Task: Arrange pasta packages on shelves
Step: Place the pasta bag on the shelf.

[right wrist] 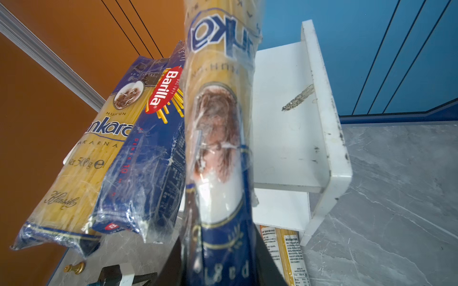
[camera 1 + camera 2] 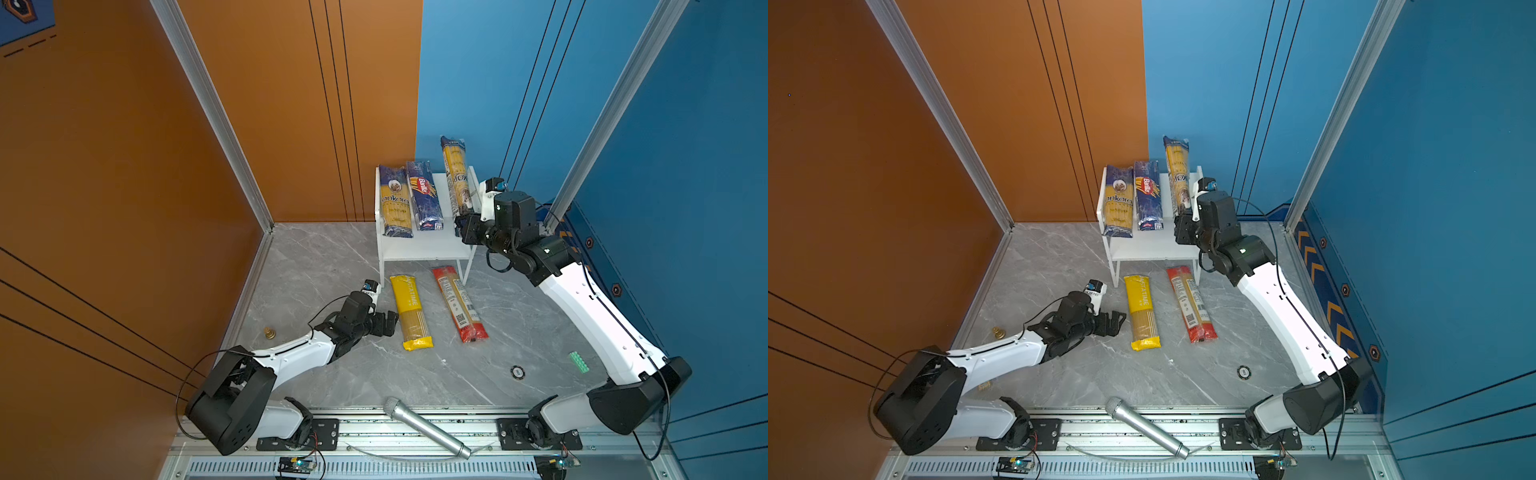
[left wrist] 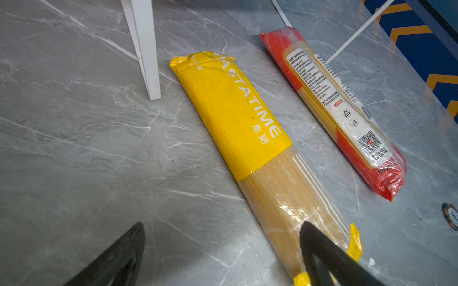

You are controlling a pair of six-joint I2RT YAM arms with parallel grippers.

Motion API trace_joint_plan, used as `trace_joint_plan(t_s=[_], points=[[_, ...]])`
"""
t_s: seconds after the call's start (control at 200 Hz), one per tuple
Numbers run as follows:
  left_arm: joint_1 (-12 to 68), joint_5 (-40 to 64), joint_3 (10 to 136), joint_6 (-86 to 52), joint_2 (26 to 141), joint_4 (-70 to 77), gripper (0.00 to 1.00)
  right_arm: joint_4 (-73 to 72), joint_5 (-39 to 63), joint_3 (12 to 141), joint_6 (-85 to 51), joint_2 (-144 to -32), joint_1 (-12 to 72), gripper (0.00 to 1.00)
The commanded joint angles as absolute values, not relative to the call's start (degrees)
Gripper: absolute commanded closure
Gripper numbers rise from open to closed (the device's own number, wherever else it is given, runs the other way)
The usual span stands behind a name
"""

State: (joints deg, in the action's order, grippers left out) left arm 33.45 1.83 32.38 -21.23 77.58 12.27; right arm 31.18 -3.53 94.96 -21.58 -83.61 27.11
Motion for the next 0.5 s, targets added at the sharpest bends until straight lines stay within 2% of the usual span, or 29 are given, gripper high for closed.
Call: trace_joint_plan(t_s=[0.0,0.491], points=[[34.2,2.29,33.4,-20.57,77.56,11.91,0.02,20.31,-6.83,96.59,-19.38,-83.06,27.41,1.0],[33.92,2.3,33.33,-20.32,77.74,11.92,0.02,19.8,-9.01,95.95,-19.9,-83.77,28.01,0.98]])
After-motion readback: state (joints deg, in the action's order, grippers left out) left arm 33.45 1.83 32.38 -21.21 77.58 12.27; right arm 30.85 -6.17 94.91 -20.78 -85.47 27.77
